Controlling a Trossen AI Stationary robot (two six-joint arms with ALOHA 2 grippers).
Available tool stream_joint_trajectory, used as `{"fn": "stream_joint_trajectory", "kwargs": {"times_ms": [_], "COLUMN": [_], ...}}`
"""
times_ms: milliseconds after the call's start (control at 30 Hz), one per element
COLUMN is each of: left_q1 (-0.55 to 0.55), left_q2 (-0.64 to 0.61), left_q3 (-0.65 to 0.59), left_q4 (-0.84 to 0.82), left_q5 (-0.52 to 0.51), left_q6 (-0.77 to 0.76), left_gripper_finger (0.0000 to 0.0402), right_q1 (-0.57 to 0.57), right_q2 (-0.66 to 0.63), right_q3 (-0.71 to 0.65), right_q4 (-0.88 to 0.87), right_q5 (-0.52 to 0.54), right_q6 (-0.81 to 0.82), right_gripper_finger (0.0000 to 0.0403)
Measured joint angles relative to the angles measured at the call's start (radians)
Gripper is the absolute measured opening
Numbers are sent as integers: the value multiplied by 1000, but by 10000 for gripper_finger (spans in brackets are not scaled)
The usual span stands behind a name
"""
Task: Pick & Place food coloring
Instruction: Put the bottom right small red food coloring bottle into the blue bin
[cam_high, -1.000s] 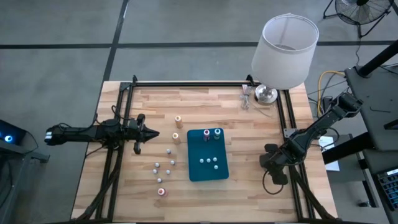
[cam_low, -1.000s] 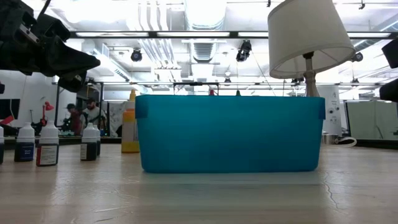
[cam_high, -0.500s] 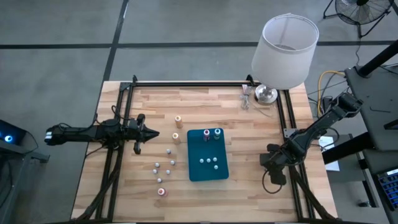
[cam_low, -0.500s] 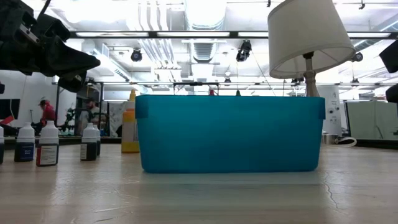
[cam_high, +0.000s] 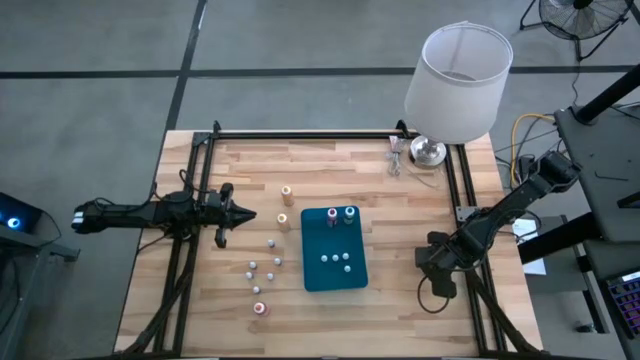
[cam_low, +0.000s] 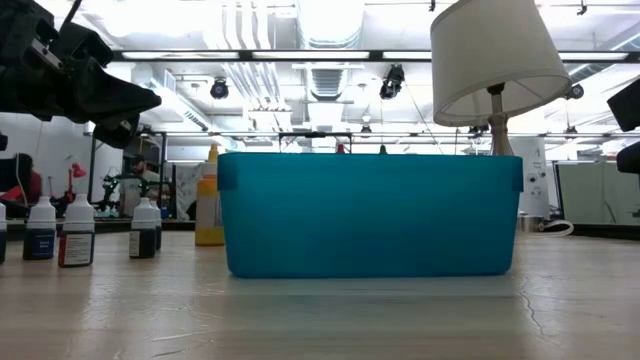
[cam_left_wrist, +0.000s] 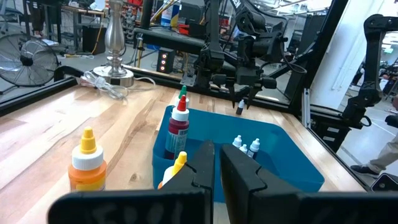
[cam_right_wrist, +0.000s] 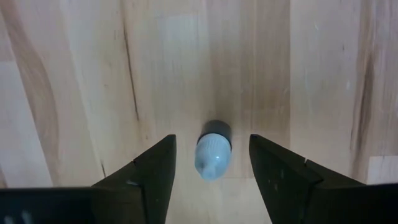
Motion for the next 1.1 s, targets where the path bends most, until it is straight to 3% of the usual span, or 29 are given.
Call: {"fn": "stream_joint_trajectory", "kwargs": {"times_ms": [533,800,1100], "left_q1": [0,0,0], "left_q2": [0,0,0], "left_q3": [0,0,0], "left_q4": [0,0,0], "left_q5": [0,0,0], "left_q6": [0,0,0], "left_gripper_finger": [0,0,0], "right_q1": [0,-1,-27], "right_q2": [-1,0,-11], "right_q3": [1,11,116], "right_q4": [3,0,-32], "right_q5": [4,-3,-4], "right_q6": [-29,-37,-111], "right_gripper_finger": [55,58,58]}}
